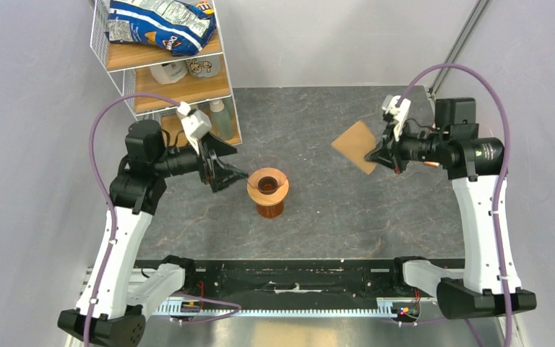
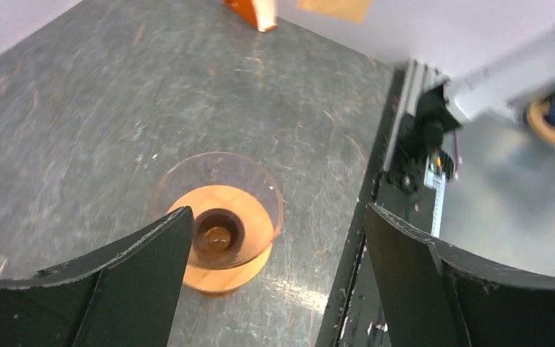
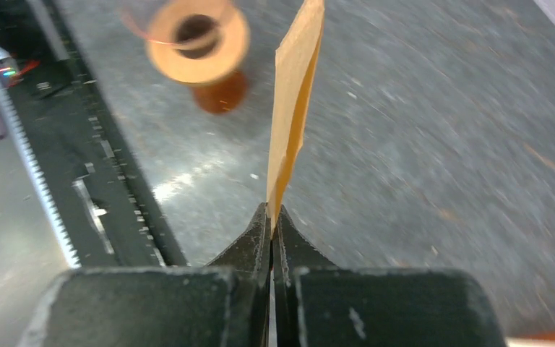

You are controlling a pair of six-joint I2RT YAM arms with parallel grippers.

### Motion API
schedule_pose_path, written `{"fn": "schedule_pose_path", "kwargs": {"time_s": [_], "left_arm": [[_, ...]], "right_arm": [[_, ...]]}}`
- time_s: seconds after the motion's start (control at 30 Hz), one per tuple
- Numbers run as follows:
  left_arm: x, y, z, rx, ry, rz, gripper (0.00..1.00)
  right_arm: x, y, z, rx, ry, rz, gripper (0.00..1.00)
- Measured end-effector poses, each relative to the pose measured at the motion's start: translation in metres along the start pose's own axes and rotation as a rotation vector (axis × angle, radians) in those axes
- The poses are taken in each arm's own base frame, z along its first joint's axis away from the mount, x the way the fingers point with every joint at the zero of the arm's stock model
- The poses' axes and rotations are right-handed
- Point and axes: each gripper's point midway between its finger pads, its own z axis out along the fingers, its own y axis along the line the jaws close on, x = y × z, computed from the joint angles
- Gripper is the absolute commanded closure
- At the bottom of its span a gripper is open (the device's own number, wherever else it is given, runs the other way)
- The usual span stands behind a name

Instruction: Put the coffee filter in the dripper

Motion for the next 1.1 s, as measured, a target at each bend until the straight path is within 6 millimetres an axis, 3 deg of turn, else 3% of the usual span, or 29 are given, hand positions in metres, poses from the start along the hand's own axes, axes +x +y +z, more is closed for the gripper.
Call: {"fn": "schedule_pose_path", "kwargs": {"time_s": [0.1, 0.23, 0.4, 0.53, 0.8, 0.97, 1.1], "left_arm": [[0.007, -0.033, 0.009, 0.118, 0.013, 0.135, 0.04], [0.021, -0.072, 0.03, 0.272, 0.047, 0.293, 0.05], [0.044, -0.089, 0.062, 0.367, 0.11, 0.394, 0.05], [0.055, -0.092, 0.081, 0.38, 0.115, 0.472, 0.05], [0.047, -0.111, 0.105, 0.406, 0.041, 0.61, 0.12], [0.044, -0.101, 0.117, 0.328, 0.019, 0.559, 0.2], [0.035, -0.1, 0.119, 0.297, -0.01, 0.495, 0.11]], "right_arm": [[-0.004, 0.041, 0.008, -0.129, -0.019, -0.052, 1.0], [0.001, 0.075, 0.019, -0.253, 0.006, -0.09, 1.0], [0.009, 0.107, 0.033, -0.354, 0.082, -0.194, 1.0], [0.01, 0.115, 0.037, -0.361, 0.116, -0.256, 1.0], [-0.01, 0.119, 0.031, -0.333, 0.091, -0.362, 1.0], [-0.013, 0.121, 0.029, -0.332, 0.084, -0.348, 1.0], [-0.013, 0.122, 0.029, -0.326, 0.091, -0.296, 1.0]]}}
